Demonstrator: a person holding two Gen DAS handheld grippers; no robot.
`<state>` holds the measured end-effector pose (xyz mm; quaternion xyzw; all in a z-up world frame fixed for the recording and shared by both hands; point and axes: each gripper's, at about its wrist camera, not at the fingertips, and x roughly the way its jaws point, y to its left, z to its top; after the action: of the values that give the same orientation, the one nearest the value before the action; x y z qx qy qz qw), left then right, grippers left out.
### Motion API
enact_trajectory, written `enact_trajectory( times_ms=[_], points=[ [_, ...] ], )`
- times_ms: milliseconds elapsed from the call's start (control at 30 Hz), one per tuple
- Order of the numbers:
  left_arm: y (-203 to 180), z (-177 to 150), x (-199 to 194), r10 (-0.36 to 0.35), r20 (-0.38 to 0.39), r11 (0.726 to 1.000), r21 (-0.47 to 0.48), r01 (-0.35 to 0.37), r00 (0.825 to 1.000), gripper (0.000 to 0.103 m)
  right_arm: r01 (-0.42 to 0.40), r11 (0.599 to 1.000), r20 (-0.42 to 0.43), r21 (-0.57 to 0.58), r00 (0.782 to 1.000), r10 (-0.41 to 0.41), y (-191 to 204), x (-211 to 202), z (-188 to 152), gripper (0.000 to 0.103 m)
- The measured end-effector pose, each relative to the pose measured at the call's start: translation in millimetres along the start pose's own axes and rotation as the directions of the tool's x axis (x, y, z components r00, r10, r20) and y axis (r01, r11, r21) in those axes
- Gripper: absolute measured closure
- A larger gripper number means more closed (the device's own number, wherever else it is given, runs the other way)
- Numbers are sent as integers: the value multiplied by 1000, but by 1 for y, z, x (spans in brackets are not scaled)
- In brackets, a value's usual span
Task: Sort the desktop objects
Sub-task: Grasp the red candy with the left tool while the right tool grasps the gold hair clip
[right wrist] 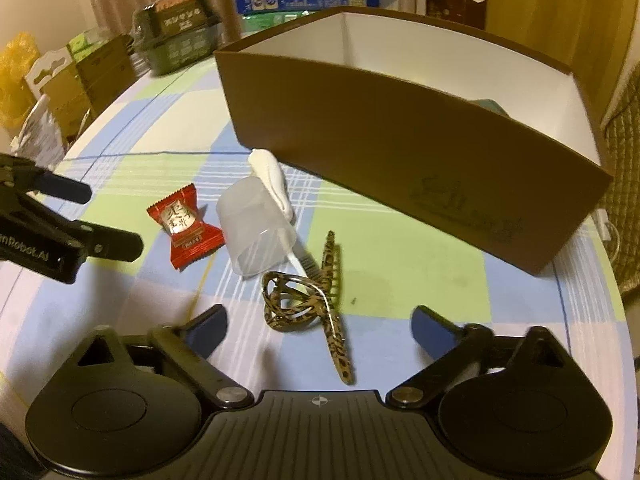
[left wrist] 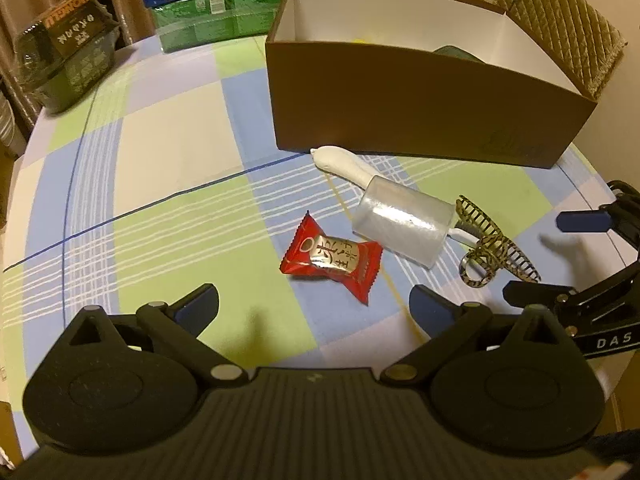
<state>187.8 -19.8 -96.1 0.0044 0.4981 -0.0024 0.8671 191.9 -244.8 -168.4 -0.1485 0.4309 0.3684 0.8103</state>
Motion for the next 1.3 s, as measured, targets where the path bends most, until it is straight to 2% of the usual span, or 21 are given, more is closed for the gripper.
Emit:
enact_trajectory(
  times_ms=[67, 167, 333, 400, 433, 467, 633, 867, 1000, 1067, 1233, 1300],
  points=[
    [1, 0, 6, -6, -8, 1000, 9, 6, 1000, 4, -7, 1000, -4, -9, 1000, 7, 2, 5, 1, 21],
    [3, 1, 16, -2, -23, 1000, 20, 3, 1000, 4, -8, 1000, -10, -16, 1000, 8, 4, 13, 1, 29],
    [4, 3, 28, -8, -41, 999, 34, 9, 999, 4, 3, 999, -19, -33, 1000, -4, 7, 27, 1, 39],
    [3, 4, 32, -11, -43, 999, 44, 12, 999, 4, 4, 999, -21, -32, 1000, -5, 6, 30, 1, 47],
    [3, 5, 34, -14, -44, 999, 48, 16, 999, 4, 1, 1000, -20, -30, 1000, -2, 5, 31, 0, 57],
    [3, 5, 35, -19, -47, 998, 53, 22, 999, 4, -11, 1000, -16, -24, 1000, 10, 4, 31, 0, 61],
    [-2, 6, 46, -35, -58, 995, 89, 40, 998, 4, 4, 1000, -19, 5, 1000, -4, -7, 24, -4, 62],
    [-7, 10, 58, -48, -60, 989, 139, 56, 997, 6, 76, 992, -36, 102, 997, -73, -41, 10, -15, 62],
    [-8, 15, 67, -48, -66, 981, 184, 59, 997, 18, 107, 984, -45, 141, 994, -102, -57, 1, -21, 62],
    [-8, 17, 69, -60, -68, 978, 195, 72, 996, 21, 118, 981, -46, 156, 993, -113, -61, -3, -24, 62],
    [-5, 23, 71, -121, -67, 972, 193, 132, 990, 46, 130, 976, -38, 175, 991, -126, -63, -6, -28, 62],
    [-6, 23, 70, -129, -63, 970, 199, 139, 990, 51, 134, 975, -40, 177, 991, -129, -62, -6, -28, 62]
  ],
)
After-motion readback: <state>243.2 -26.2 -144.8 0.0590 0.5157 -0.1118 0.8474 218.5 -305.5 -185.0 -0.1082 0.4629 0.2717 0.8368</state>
